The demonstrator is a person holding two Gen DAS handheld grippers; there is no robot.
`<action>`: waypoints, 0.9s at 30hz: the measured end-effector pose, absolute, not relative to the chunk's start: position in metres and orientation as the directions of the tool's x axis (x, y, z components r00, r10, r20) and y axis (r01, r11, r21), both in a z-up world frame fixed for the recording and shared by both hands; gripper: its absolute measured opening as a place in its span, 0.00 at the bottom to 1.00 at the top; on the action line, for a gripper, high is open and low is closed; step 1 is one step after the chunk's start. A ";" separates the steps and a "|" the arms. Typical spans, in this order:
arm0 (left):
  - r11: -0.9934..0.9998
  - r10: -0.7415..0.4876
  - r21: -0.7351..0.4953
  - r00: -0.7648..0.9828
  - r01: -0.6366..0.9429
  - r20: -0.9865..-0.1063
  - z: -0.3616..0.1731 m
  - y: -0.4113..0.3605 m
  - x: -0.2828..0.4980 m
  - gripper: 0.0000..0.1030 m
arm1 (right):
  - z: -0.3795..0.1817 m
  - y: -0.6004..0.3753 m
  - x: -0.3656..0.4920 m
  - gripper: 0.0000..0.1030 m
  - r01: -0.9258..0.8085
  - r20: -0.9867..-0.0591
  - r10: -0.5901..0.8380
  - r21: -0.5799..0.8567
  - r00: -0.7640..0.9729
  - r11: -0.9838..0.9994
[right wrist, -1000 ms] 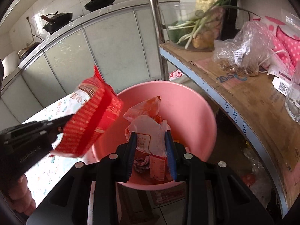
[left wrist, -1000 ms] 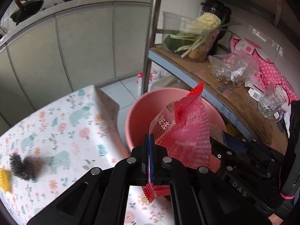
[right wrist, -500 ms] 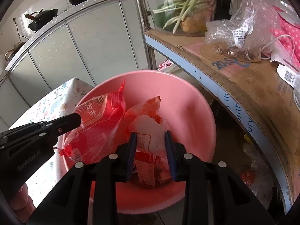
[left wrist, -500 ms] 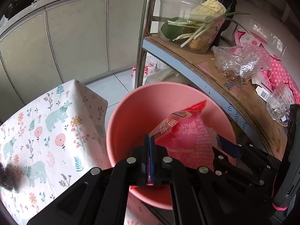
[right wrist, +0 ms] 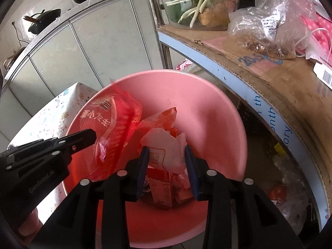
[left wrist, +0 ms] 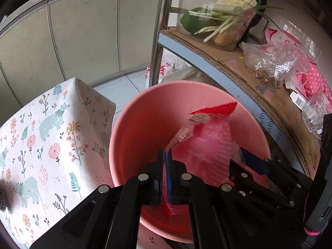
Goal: Collect trash
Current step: 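Open the left gripper over the basin while the right gripper releases the packet inside, then move both open grippers back from the basin to the table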
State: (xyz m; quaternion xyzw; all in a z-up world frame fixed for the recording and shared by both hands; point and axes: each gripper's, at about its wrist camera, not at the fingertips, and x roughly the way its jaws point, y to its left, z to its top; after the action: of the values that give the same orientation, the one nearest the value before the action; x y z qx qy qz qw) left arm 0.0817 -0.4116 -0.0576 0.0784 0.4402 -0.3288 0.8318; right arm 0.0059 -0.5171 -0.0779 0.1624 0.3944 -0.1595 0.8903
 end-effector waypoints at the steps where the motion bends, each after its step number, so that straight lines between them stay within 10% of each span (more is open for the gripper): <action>1: 0.774 -0.479 -0.164 0.396 0.612 -0.784 -0.057 -0.411 0.082 0.08 | -0.078 -0.517 0.006 0.43 0.408 -0.754 -0.152 0.164 0.639 0.898; 6: 0.780 -0.488 -0.176 0.408 0.600 -0.772 -0.051 -0.406 0.081 0.26 | -0.079 -0.513 0.008 0.44 0.398 -0.755 -0.147 0.161 0.639 0.903; 27: 0.823 -0.459 -0.127 0.517 0.553 -0.722 -0.006 -0.348 0.040 0.29 | -0.034 -0.461 -0.021 0.44 0.311 -0.700 -0.142 0.120 0.700 0.943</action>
State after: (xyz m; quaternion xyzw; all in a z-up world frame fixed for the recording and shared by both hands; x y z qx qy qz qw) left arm 0.0402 -0.3484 -0.0059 0.0595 0.3958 -0.2913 0.8689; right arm -0.0214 -0.4609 -0.0341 0.1149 0.3668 -0.1237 0.9149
